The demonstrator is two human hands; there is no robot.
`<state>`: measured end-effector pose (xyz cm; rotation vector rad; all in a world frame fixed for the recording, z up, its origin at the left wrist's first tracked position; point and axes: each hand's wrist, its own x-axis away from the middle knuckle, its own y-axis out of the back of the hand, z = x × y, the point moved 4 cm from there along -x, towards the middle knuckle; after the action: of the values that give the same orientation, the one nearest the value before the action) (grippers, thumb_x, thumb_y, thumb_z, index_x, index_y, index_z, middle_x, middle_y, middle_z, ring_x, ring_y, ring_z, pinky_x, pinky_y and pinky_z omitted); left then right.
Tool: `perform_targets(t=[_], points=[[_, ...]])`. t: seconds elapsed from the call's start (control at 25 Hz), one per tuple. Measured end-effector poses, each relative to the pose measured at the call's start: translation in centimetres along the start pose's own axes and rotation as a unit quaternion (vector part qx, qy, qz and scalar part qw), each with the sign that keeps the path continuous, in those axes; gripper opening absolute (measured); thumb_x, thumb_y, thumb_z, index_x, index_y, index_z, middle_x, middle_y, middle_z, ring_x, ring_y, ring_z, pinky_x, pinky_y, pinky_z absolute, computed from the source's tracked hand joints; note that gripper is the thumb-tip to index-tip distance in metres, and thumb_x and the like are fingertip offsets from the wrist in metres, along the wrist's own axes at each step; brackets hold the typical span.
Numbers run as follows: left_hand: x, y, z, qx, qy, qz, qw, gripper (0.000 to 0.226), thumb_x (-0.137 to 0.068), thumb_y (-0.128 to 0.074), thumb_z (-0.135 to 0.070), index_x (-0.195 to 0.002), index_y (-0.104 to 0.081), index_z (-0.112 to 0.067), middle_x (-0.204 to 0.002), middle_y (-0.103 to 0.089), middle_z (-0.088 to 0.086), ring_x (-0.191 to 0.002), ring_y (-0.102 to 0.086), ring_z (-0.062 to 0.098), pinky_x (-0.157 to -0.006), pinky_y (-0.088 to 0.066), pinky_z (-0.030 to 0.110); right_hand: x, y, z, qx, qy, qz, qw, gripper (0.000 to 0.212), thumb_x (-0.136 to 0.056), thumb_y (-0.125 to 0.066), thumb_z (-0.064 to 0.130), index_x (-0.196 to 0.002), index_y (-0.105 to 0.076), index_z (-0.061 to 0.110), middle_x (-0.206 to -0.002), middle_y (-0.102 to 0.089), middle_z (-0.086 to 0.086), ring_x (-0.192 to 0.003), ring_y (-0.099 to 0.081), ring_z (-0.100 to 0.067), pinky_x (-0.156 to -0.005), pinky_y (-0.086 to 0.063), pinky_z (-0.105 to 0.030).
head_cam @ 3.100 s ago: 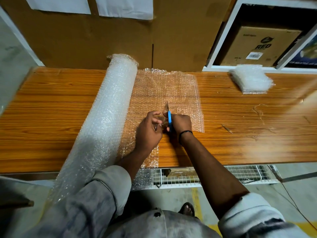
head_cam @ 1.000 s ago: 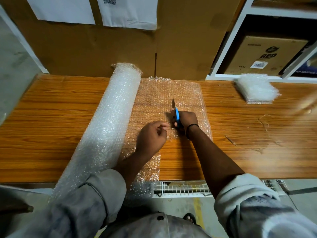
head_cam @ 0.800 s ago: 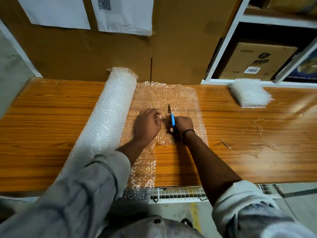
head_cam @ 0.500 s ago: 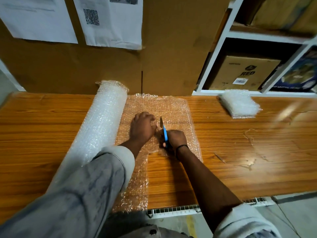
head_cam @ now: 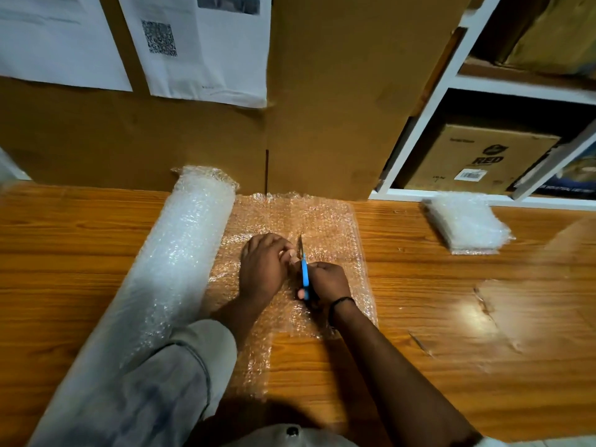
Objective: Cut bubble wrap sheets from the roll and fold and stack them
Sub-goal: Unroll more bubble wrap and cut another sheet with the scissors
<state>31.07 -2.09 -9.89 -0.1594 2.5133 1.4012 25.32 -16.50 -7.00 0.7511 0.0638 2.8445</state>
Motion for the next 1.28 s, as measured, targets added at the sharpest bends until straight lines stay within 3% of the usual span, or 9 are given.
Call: perform_targets(t=[0.16, 0.32, 0.48, 0.72, 0.96, 1.16, 1.28], points=[[0.5, 0.4, -0.2, 0.026, 0.005, -0.025, 0.999, 0.012, -0.091, -0.065, -0.026, -0.101, -0.070, -0.031, -0.110, -0.067, -0.009, -0.112, -0.052, 0.021, -0.093, -0.044, 0.040, -0.9, 0.0, -0.3, -0.033, -0.013, 0.035, 0.999, 0.024, -0.085, -0.082, 0.022, -0.077, -0.069, 0.003, -0.064, -0.060, -0.019, -0.042, -0.055, -0.023, -0.043, -0.033, -0.023], [0.5, 0.6, -0.7, 0.043, 0.004, -0.026, 0.999, 0.022, -0.089, -0.057, -0.046, -0.098, -0.071, -0.032, -0.110, -0.065, -0.013, -0.112, -0.051, 0.015, -0.094, -0.040, 0.037, -0.9, 0.9, -1.6, -0.028, -0.005, 0.077, 0.997, 0.041, -0.082, -0.087, 0.037, -0.088, -0.073, -0.002, -0.068, -0.067, -0.018, -0.046, -0.060, -0.025, -0.042, -0.033, -0.025], [0.4, 0.1, -0.6, 0.027, -0.003, -0.041, 0.999, 0.013, -0.093, -0.066, -0.041, -0.097, -0.070, -0.029, -0.108, -0.063, -0.011, -0.109, -0.051, 0.016, -0.093, -0.038, 0.037, -1.1, 1.8, -1.6, -0.026, -0.006, 0.118, 0.993, 0.035, -0.085, -0.084, 0.036, -0.085, -0.071, 0.004, -0.068, -0.067, -0.017, -0.047, -0.060, -0.024, -0.041, -0.031, -0.024], [0.2, 0.3, -0.6, 0.009, -0.009, -0.065, 0.998, 0.017, -0.096, -0.059, -0.039, -0.098, -0.069, -0.026, -0.106, -0.063, -0.009, -0.104, -0.053, 0.018, -0.087, -0.034, 0.033, -1.2, 1.5, -1.5, -0.044, -0.018, 0.141, 0.989, 0.036, -0.084, -0.083, 0.039, -0.086, -0.069, 0.005, -0.068, -0.065, -0.019, -0.055, -0.059, -0.029, -0.039, -0.027, -0.024], [0.1, 0.1, -0.1, 0.016, -0.010, -0.034, 0.999, 0.011, -0.096, -0.062, -0.028, -0.106, -0.067, -0.028, -0.112, -0.064, -0.008, -0.110, -0.054, 0.023, -0.093, -0.041, 0.043, -0.9, 0.6, -0.1, -0.065, -0.029, 0.083, 0.994, 0.052, -0.088, -0.079, 0.033, -0.097, -0.065, -0.016, -0.067, -0.060, -0.024, -0.044, -0.048, -0.024, -0.040, -0.035, -0.024], [0.1, 0.7, -0.3, 0.034, 0.000, -0.009, 0.999, 0.029, -0.086, -0.068, -0.016, -0.110, -0.068, -0.032, -0.116, -0.064, -0.008, -0.113, -0.052, 0.023, -0.097, -0.041, 0.044, -1.3, -1.4, 0.5, -0.067, -0.009, 0.036, 0.997, 0.025, -0.084, -0.077, 0.021, -0.074, -0.072, -0.001, -0.063, -0.059, -0.024, -0.044, -0.047, -0.024, -0.047, -0.039, -0.029], [0.2, 0.9, -0.2, 0.042, 0.005, 0.000, 0.999, 0.032, -0.084, -0.069, -0.015, -0.112, -0.068, -0.031, -0.116, -0.064, -0.005, -0.114, -0.052, 0.025, -0.098, -0.041, 0.045, -1.3, -1.7, 0.8, -0.034, 0.016, -0.002, 0.999, 0.022, -0.090, -0.070, 0.012, -0.072, -0.069, 0.001, -0.059, -0.059, -0.021, -0.042, -0.049, -0.023, -0.044, -0.040, -0.025]])
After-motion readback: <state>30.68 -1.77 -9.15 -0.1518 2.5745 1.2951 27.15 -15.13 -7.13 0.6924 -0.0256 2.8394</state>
